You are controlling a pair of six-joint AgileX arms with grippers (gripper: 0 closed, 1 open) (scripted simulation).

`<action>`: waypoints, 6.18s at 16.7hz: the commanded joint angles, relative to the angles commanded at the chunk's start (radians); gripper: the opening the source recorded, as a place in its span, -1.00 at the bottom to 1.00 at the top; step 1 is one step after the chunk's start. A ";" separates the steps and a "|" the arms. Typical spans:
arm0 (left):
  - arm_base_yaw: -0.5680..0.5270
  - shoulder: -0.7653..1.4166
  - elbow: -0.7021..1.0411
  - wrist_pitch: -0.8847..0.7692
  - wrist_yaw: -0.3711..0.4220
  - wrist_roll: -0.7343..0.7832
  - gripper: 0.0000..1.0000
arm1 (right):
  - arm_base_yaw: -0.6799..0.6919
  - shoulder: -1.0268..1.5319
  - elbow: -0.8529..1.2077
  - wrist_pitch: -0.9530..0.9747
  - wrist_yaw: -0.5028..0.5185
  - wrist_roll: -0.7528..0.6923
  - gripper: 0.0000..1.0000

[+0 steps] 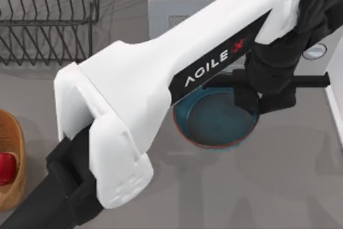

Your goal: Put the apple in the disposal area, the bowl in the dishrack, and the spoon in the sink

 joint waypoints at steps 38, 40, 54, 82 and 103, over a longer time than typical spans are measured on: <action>1.142 -1.710 -1.620 1.416 0.276 0.937 -1.00 | 0.000 0.000 0.000 0.000 0.000 0.000 1.00; 1.139 -1.676 -1.622 1.450 0.273 0.938 -1.00 | 0.000 0.000 0.000 0.000 0.000 0.000 1.00; 1.048 -0.935 -1.776 2.372 0.190 0.939 -1.00 | 0.000 0.000 0.000 0.000 0.000 0.000 1.00; 1.031 -0.849 -1.814 2.473 0.178 0.939 1.00 | 0.000 0.000 0.000 0.000 0.000 0.000 1.00; 1.002 -1.585 -2.203 2.122 0.135 0.934 1.00 | 0.000 0.000 0.000 0.000 0.000 0.000 1.00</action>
